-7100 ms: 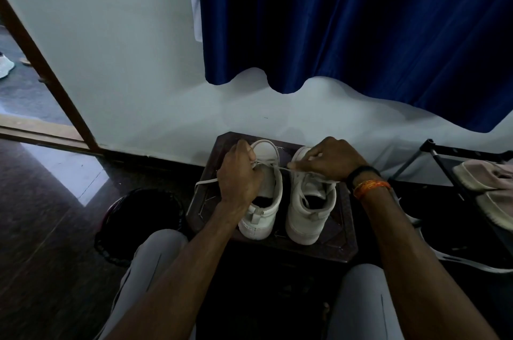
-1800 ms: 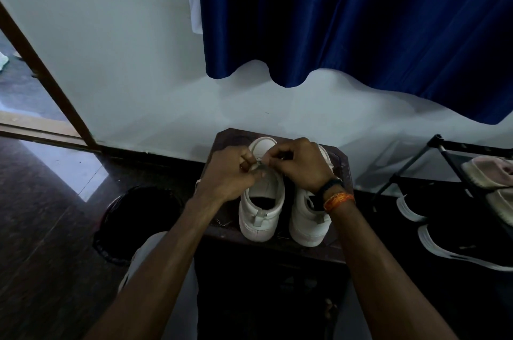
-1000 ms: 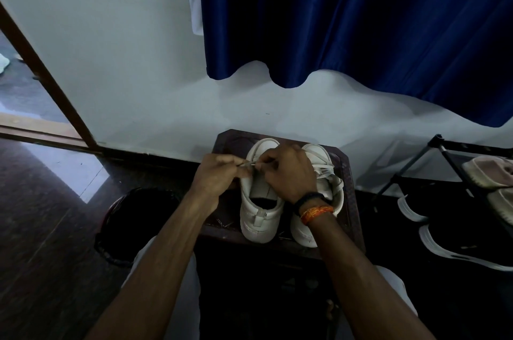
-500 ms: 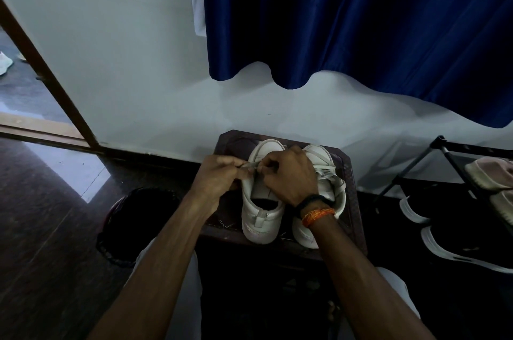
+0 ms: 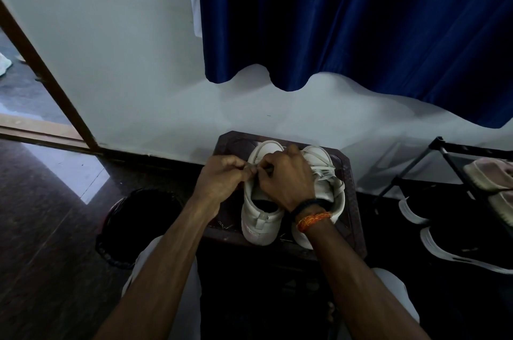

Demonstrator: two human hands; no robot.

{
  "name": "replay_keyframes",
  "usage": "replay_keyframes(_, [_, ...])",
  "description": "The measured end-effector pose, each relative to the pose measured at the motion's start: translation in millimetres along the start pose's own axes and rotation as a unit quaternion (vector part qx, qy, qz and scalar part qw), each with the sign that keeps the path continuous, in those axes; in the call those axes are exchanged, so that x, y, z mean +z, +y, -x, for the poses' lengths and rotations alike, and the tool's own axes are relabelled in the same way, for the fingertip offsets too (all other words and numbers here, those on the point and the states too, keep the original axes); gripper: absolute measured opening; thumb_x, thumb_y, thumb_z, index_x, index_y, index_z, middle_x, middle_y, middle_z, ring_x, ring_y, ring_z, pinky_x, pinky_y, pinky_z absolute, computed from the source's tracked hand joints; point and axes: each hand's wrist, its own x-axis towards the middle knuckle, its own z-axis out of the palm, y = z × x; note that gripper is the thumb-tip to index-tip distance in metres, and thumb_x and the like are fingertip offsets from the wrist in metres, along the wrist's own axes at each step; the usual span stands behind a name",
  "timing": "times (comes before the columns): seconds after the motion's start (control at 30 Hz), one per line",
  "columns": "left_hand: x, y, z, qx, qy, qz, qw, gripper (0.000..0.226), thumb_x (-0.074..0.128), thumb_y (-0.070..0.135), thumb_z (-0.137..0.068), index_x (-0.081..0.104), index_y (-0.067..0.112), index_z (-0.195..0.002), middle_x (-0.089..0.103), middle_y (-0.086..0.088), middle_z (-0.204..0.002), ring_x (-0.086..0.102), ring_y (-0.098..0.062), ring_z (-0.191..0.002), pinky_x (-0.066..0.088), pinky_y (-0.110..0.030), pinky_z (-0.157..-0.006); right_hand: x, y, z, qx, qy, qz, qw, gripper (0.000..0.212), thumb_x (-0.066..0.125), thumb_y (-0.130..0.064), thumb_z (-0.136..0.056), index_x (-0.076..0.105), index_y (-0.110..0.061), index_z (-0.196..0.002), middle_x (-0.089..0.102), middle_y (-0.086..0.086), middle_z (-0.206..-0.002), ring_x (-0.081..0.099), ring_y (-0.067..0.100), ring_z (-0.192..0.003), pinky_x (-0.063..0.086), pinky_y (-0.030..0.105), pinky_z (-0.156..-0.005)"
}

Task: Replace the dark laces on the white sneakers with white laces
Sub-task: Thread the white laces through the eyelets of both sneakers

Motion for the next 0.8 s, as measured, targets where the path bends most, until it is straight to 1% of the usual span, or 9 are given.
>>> replay_keyframes(0.07, [-0.1,-1.6,0.2,0.009,-0.002,-0.012,1.000,0.002,0.079,0.016,-0.085,0.079,0.015,-0.084,0.078,-0.005,-0.089,0.073,-0.025,-0.097,0.057,-0.049,-0.096,-1.3,1.9,-1.4,0.001,-0.018,-0.013,1.000,0.013,0.069,-0.017,-0.082,0.079,-0.013,-0.089,0.071,0.012,-0.081,0.056,0.033,-0.100,0.049,0.038,-0.082])
replay_keyframes(0.13, [0.1,-3.0,0.2,0.013,-0.004,-0.016,1.000,0.013,0.075,0.028,-0.090,0.078,0.016,-0.085,0.077,-0.007,-0.091,0.073,-0.029,-0.098,0.056,-0.051,-0.096,-1.3,4.9,-2.9,0.016,-0.046,-0.026,0.998,0.015,0.068,-0.018,-0.086,0.080,-0.017,-0.094,0.073,0.011,-0.089,0.053,0.029,-0.105,0.047,0.037,-0.085])
replay_keyframes(0.2, [0.9,-3.6,0.7,0.004,-0.001,0.007,1.000,0.026,0.064,0.032,-0.098,0.078,0.011,-0.090,0.077,-0.011,-0.094,0.073,-0.029,-0.097,0.058,-0.046,-0.094,0.6,8.1,-4.1,0.028,-0.059,-0.047,0.997,0.014,0.071,-0.020,-0.086,0.081,-0.023,-0.096,0.076,0.007,-0.091,0.053,0.028,-0.107,0.048,0.038,-0.087])
replay_keyframes(0.27, [2.3,-4.8,0.6,0.005,0.000,0.018,1.000,0.025,0.057,0.021,-0.103,0.078,0.011,-0.094,0.078,-0.007,-0.093,0.074,-0.021,-0.093,0.059,-0.034,-0.086,1.7,10.5,-5.6,0.044,-0.055,-0.073,0.995,0.013,0.075,-0.021,-0.084,0.081,-0.026,-0.094,0.077,0.003,-0.091,0.059,0.027,-0.105,0.050,0.038,-0.087])
replay_keyframes(0.33, [2.6,-5.7,0.1,0.024,-0.006,0.001,1.000,0.022,0.057,0.004,-0.099,0.077,0.010,-0.095,0.077,-0.006,-0.092,0.072,-0.014,-0.088,0.057,-0.024,-0.079,1.8,10.3,-7.0,0.054,-0.057,-0.078,0.994,0.012,0.078,-0.022,-0.082,0.082,-0.026,-0.093,0.078,0.001,-0.091,0.061,0.025,-0.103,0.051,0.037,-0.086])
replay_keyframes(0.4, [1.7,-6.0,-1.4,0.036,-0.010,-0.010,0.999,0.027,0.057,-0.010,-0.092,0.076,0.008,-0.093,0.075,-0.007,-0.089,0.069,-0.011,-0.083,0.055,-0.020,-0.074,3.5,11.1,-8.6,0.053,-0.058,-0.083,0.993,0.011,0.080,-0.023,-0.080,0.082,-0.026,-0.090,0.077,0.001,-0.088,0.064,0.025,-0.100,0.053,0.039,-0.084])
replay_keyframes(0.5, [2.1,-3.9,-3.0,0.039,-0.005,-0.023,0.999,0.033,0.052,-0.021,-0.085,0.073,0.004,-0.091,0.072,-0.008,-0.082,0.064,-0.009,-0.073,0.052,-0.015,-0.064,5.5,11.0,-10.0,0.055,-0.052,-0.084,0.994,0.010,0.080,-0.023,-0.078,0.081,-0.026,-0.087,0.077,0.000,-0.085,0.068,0.024,-0.093,0.055,0.039,-0.079])
replay_keyframes(0.7, [6.1,-7.3,-6.7,0.043,0.028,-0.056,0.997,0.027,0.050,-0.015,-0.086,0.069,0.005,-0.087,0.070,0.000,-0.075,0.061,0.003,-0.061,0.048,-0.014,-0.057,7.0,14.2,-10.4,0.036,-0.056,-0.054,0.996,0.014,0.078,-0.023,-0.077,0.080,-0.028,-0.089,0.076,0.000,-0.085,0.067,0.024,-0.093,0.054,0.036,-0.080])
replay_keyframes(0.8, [4.9,-7.3,-6.2,0.032,0.078,-0.030,0.996,0.019,0.052,-0.007,-0.090,0.066,0.005,-0.087,0.071,-0.001,-0.077,0.065,-0.001,-0.064,0.052,-0.020,-0.061,4.2,16.8,-9.9,0.041,-0.065,-0.037,0.996,0.020,0.078,-0.022,-0.076,0.079,-0.030,-0.095,0.075,-0.001,-0.089,0.065,0.022,-0.097,0.053,0.033,-0.082])
